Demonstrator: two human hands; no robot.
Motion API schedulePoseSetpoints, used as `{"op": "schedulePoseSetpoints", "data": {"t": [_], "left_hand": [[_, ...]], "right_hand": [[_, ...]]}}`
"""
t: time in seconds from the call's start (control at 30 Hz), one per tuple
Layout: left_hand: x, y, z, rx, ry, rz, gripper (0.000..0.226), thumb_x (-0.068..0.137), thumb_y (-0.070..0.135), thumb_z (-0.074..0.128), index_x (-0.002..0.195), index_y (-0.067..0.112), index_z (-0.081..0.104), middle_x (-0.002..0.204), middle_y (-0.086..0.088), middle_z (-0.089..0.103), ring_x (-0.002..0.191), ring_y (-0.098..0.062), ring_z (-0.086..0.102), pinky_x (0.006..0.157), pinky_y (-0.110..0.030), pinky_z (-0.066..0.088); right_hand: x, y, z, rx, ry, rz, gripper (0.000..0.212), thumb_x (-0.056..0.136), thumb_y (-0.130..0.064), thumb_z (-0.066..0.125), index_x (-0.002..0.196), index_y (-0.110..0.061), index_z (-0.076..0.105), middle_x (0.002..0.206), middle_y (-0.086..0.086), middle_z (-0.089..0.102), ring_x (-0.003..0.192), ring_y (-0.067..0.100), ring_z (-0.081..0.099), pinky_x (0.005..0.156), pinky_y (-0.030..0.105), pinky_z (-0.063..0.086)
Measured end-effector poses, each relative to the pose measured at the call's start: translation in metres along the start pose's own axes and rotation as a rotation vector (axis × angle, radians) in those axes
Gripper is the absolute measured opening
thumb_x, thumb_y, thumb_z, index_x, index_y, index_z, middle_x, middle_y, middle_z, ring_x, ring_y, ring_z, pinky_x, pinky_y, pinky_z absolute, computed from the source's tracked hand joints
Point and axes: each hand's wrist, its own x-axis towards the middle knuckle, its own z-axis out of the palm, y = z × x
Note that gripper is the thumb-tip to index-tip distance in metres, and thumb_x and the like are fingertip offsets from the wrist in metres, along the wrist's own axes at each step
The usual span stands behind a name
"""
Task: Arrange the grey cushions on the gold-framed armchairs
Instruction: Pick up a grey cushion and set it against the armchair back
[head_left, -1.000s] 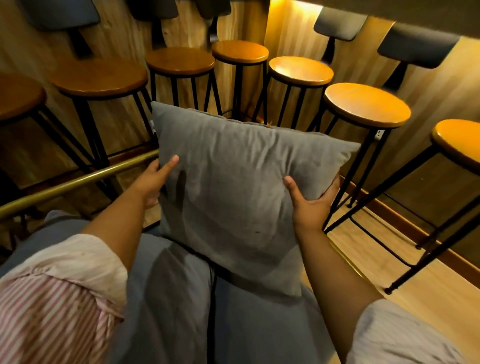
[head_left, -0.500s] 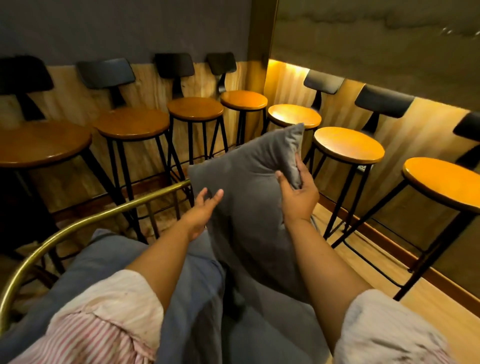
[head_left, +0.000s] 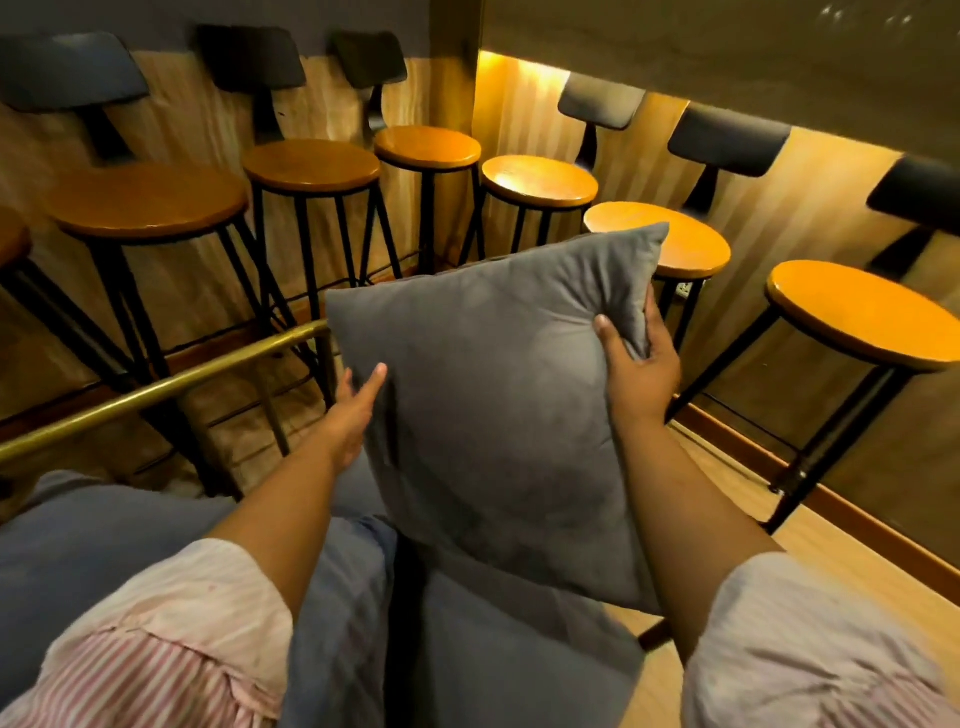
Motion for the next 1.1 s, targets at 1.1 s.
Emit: {"op": "schedulePoseSetpoints", "data": {"t": [1.1], "left_hand": [[-0.192,0.136,-0.058,-0.037,0.141,0.138,0.111,0.055,0.079,0.063,0.145,0.020,0.036,0.146,-0.004,0.047,0.131,-0.031,0.047,0.107,-0.047,0.039]], "right_hand": [[-0.049,-0.201,-0.045,0.234,0.146,0.076,0.038,0.088,-0.022,0.064,0.121,-0.004,0.064,0.120,0.012,0.067,0.112,0.020,0.061,0.097,0.029,0.050]]}}
